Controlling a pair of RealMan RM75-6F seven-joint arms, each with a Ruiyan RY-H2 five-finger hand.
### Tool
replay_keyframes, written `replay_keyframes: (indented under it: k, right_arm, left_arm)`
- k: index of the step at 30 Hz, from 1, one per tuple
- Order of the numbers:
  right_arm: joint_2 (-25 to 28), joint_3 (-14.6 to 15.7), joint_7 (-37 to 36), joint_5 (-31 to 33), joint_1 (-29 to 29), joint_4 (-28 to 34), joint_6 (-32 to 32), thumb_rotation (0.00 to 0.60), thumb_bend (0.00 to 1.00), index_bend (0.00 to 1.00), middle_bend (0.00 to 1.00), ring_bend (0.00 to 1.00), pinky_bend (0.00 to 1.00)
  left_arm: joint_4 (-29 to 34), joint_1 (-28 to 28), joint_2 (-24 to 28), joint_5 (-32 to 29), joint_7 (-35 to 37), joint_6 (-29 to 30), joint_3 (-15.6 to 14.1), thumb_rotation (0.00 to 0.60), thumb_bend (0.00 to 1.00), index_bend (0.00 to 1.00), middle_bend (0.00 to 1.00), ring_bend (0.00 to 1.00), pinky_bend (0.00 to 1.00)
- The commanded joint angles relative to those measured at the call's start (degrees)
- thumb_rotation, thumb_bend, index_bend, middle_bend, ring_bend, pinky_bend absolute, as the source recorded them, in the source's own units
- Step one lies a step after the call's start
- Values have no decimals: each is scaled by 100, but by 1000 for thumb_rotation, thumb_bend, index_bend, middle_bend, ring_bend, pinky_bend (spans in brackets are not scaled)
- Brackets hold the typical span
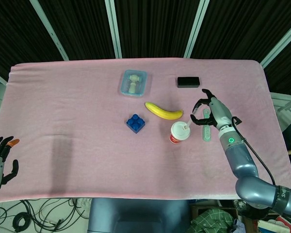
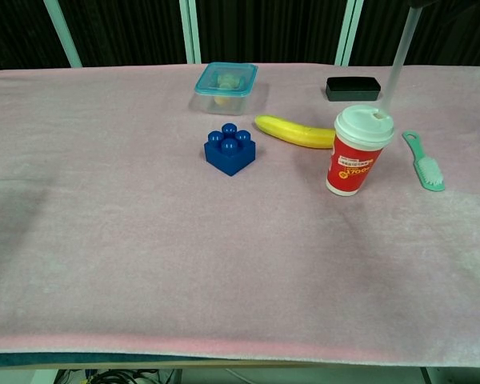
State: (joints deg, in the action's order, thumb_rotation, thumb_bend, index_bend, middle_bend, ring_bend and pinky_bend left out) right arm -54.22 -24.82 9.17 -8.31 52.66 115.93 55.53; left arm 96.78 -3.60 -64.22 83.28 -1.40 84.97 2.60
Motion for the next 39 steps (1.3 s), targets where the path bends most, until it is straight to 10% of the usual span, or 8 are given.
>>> replay_keyframes:
  k: [1, 39]
  right_arm:
    - [-15, 16, -12, -2, 6, -16, -9, 600, 385, 652, 0, 0, 156]
    - [-992, 468, -630, -1092, -383, -757, -117, 600, 385, 656, 0, 0, 156]
  left_arm:
    - [0, 0, 1, 3, 1, 0, 0, 600, 580, 190, 106, 23, 11]
    - [2, -5, 13, -2, 22, -6, 5, 600, 581, 190, 106, 23, 11]
